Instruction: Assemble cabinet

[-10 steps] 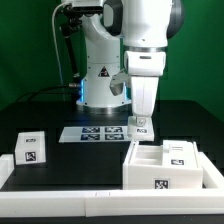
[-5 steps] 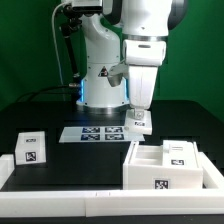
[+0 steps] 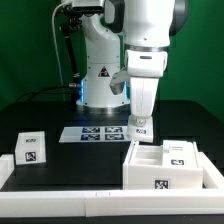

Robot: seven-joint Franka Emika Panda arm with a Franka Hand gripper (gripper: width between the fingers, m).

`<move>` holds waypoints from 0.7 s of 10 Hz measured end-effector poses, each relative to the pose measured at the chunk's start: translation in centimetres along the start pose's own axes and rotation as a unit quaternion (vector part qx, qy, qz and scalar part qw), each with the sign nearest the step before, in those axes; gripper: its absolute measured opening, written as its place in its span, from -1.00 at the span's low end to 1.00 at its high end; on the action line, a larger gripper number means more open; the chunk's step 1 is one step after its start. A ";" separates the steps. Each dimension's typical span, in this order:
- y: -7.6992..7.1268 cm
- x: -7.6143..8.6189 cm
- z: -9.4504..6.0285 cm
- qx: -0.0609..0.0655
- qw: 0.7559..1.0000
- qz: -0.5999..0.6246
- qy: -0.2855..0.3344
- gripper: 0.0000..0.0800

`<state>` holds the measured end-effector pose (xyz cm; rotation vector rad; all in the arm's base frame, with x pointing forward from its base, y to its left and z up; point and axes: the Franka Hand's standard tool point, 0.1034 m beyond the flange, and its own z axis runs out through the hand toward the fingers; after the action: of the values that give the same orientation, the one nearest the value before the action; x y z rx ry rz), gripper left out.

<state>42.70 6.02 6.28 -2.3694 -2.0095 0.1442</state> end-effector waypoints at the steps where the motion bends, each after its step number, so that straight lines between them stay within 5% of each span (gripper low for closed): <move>1: 0.0 0.3 0.2 0.001 1.000 0.003 0.001 -0.83; 7: 0.2 0.6 0.6 0.004 1.000 0.016 0.002 -0.83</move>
Offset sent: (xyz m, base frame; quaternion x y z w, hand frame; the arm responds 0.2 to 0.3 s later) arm 0.0000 0.0000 0.0000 0.0000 0.0000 0.0000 1.0000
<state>42.90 6.60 5.68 -2.3958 -1.9655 0.1491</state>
